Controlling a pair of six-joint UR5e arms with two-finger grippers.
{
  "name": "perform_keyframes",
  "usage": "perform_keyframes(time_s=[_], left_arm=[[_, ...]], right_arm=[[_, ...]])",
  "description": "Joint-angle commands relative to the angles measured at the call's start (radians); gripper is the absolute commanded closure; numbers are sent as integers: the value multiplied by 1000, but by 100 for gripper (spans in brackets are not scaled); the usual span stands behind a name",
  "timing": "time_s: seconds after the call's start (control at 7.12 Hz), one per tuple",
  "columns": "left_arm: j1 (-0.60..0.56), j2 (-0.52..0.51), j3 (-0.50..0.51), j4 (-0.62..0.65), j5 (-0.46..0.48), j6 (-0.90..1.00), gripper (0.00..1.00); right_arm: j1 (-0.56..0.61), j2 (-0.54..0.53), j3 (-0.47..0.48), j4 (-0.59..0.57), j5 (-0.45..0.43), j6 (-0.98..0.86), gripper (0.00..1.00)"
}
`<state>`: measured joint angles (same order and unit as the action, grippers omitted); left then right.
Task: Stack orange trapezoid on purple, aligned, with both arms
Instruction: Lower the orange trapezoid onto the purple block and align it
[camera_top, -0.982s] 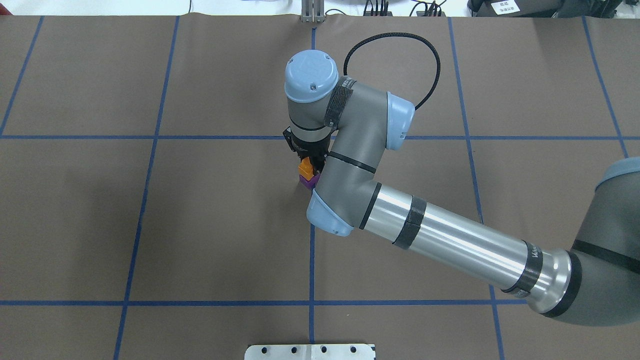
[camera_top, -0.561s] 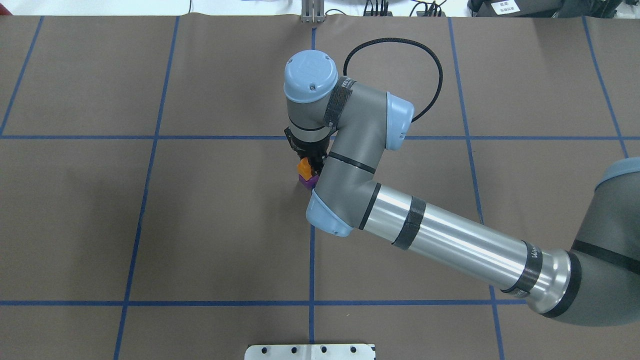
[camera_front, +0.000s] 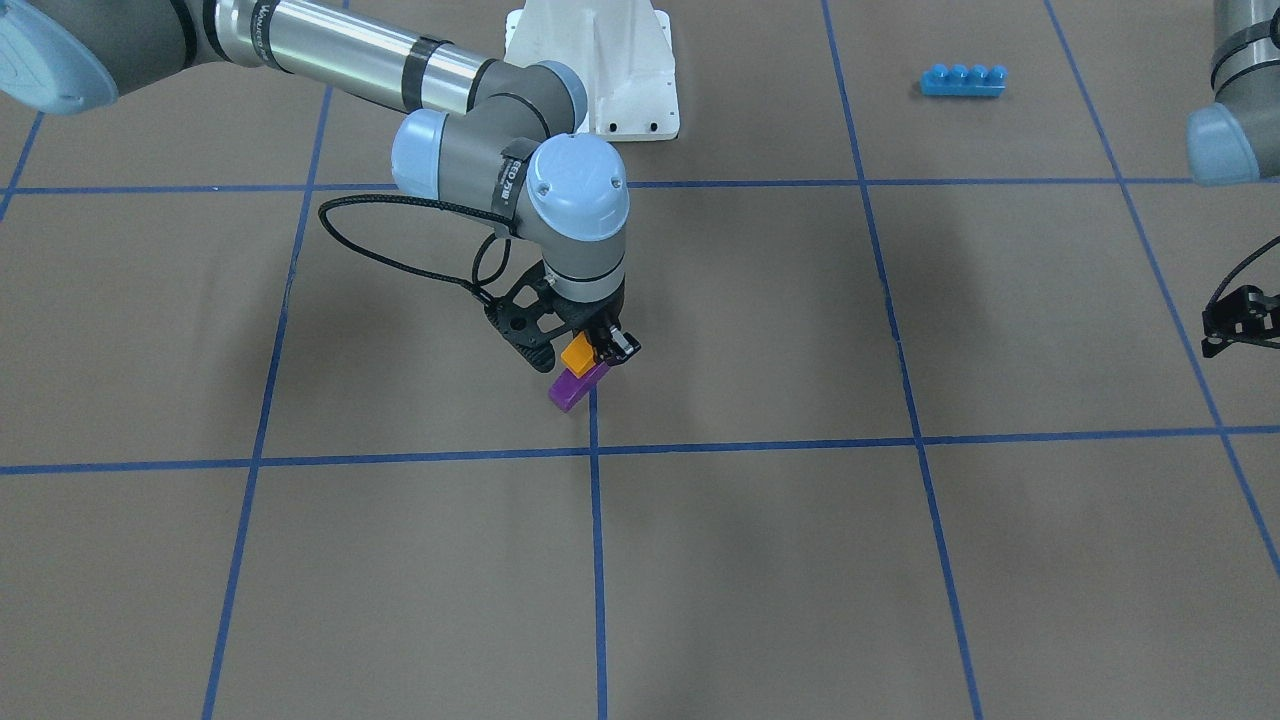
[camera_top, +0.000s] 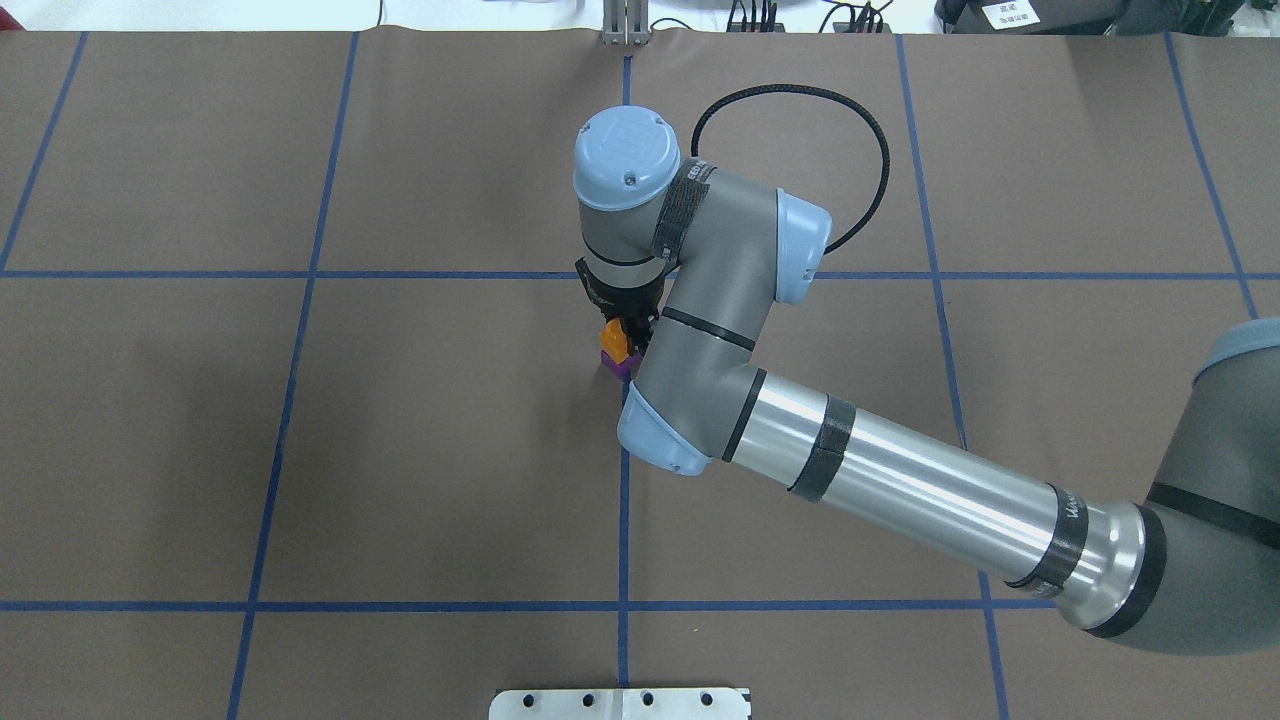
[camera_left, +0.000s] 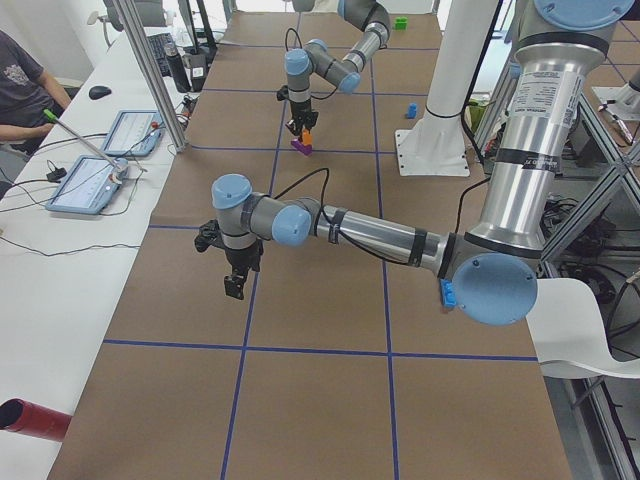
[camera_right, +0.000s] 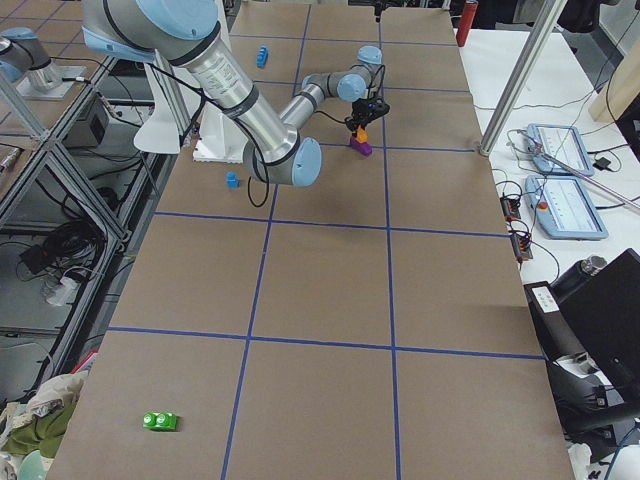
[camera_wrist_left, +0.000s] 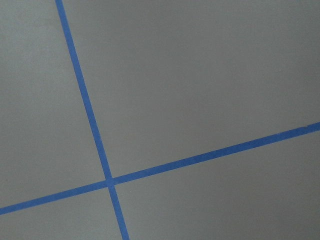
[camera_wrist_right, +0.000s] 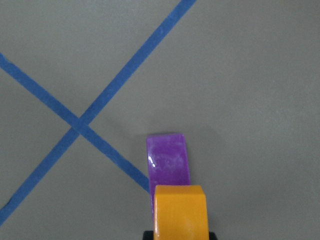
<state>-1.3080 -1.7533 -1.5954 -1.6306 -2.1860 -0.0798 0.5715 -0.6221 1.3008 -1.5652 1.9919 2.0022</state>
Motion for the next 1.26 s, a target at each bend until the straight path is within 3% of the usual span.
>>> perform_keyframes(time_s=[0.0, 1.12], left_arm=[[-1, 0, 2, 0, 0, 0, 0], [0, 0, 8, 0, 0, 0, 0]], right_arm=[[-15, -2, -2, 2, -2, -8, 100], [-15, -2, 11, 4, -2, -22, 100]])
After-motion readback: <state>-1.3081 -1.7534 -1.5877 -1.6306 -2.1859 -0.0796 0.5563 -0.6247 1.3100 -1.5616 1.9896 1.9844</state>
